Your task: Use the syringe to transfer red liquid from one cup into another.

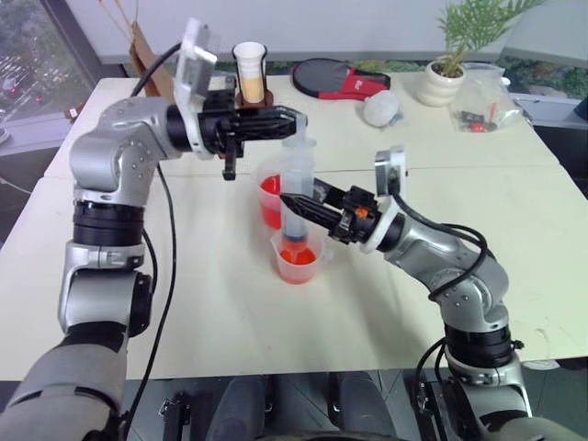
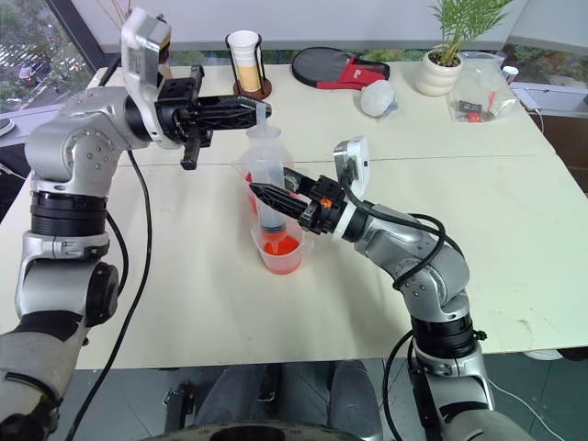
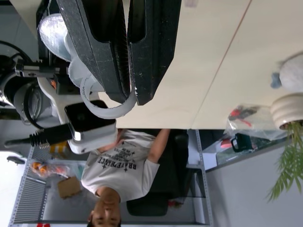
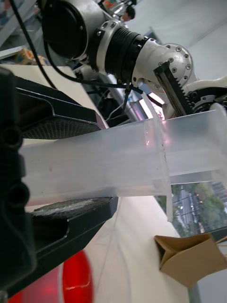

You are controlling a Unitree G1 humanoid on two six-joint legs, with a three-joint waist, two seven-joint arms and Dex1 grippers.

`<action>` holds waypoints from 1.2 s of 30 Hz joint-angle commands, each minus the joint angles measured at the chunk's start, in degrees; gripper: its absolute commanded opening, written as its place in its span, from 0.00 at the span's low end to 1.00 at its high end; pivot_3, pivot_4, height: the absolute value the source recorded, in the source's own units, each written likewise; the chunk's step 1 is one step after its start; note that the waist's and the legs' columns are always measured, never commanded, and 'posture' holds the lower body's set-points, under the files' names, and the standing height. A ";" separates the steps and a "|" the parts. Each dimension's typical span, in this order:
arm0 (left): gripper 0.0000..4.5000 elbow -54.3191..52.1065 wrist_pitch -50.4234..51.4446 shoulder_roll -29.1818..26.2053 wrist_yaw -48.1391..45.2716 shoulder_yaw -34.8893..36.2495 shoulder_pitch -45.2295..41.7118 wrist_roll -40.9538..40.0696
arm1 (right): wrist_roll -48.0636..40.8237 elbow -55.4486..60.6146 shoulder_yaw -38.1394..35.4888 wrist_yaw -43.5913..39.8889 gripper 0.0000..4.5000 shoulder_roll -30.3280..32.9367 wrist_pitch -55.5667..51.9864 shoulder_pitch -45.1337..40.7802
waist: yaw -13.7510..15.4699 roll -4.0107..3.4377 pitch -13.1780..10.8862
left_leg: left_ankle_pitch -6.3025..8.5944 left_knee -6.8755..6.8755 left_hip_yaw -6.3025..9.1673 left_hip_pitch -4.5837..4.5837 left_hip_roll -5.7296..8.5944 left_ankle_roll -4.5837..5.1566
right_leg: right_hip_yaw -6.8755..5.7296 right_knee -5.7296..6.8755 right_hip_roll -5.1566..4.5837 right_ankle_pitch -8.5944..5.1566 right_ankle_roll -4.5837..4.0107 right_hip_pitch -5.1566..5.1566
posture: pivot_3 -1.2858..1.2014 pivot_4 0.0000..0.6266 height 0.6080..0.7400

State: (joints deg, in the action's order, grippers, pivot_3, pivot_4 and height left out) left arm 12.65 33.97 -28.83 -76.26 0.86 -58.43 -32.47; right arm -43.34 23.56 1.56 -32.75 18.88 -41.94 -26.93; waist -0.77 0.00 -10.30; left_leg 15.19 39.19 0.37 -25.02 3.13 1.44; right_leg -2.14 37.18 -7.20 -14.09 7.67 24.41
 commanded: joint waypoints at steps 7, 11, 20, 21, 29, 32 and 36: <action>0.01 -2.79 -0.48 1.74 -2.33 -5.60 3.08 1.97 | 1.67 -1.34 -5.19 -0.76 0.30 1.12 5.84 -6.43 | -0.02 0.00 0.00 | 0.00 0.00 0.00 0.00 0.00 0.00 | 0.00 -0.01 0.00 0.00 0.00 0.00 | 0.52 0.24 1.00; 0.01 -2.74 -0.87 1.83 -2.82 -6.32 3.69 2.94 | 1.04 -1.14 -5.99 -0.38 0.30 1.44 5.40 -7.58 | 0.02 0.00 0.00 | 0.00 0.00 0.00 0.00 -0.01 0.00 | 0.00 -0.01 0.00 0.00 0.00 0.00 | 0.52 0.24 1.00; 0.07 2.32 0.30 0.53 -3.23 -2.88 0.06 2.45 | -2.84 0.01 -6.82 0.68 0.30 1.64 2.68 -7.88 | 0.05 0.00 0.00 | 0.00 0.00 0.00 0.00 -0.01 0.00 | 0.00 -0.02 0.00 0.00 0.00 0.00 | 0.52 0.24 1.00; 0.14 3.28 0.97 -0.42 -3.92 -2.20 -0.60 2.07 | -2.94 0.19 -6.66 0.68 0.30 1.67 2.60 -7.63 | 0.01 0.00 0.00 | 0.00 0.00 0.00 0.00 -0.01 0.00 | 0.00 -0.02 0.00 0.00 0.00 0.00 | 0.52 0.24 1.00; 0.64 13.54 -0.37 -8.36 -1.85 5.83 -4.61 1.67 | -3.95 -0.19 -7.98 0.10 0.30 2.44 2.08 -7.52 | -0.24 0.00 -0.01 | 0.00 -0.01 0.00 0.00 -0.03 0.00 | 0.00 -0.01 0.08 0.00 0.00 0.02 | 0.52 0.24 1.00; 0.64 10.82 2.03 -10.96 -0.47 8.24 -2.36 0.00 | -8.34 -3.56 -13.01 4.55 0.30 1.42 0.42 -11.50 | -0.29 0.00 -0.01 | 0.01 -0.03 -0.01 0.00 -0.07 0.01 | 0.02 -0.01 0.08 0.00 0.00 0.03 | 0.52 0.24 1.00; 0.64 -1.45 6.86 -12.73 1.42 8.07 5.12 -2.44 | -15.59 -14.45 -22.42 16.17 0.30 5.39 -7.42 -21.49 | 0.23 -0.01 -0.01 | -0.01 0.00 0.01 0.00 -0.08 -0.01 | 0.16 0.00 0.07 0.00 0.00 0.01 | 0.52 0.24 1.00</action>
State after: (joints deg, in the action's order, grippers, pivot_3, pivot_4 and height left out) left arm 16.97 39.02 -40.72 -75.45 8.71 -55.09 -33.29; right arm -55.42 11.49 -16.23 -20.55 21.45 -46.09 -45.44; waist -0.54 -0.01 -10.31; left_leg 15.19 39.20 0.43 -25.02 3.06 1.43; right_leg -1.93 37.18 -7.13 -14.09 7.66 24.39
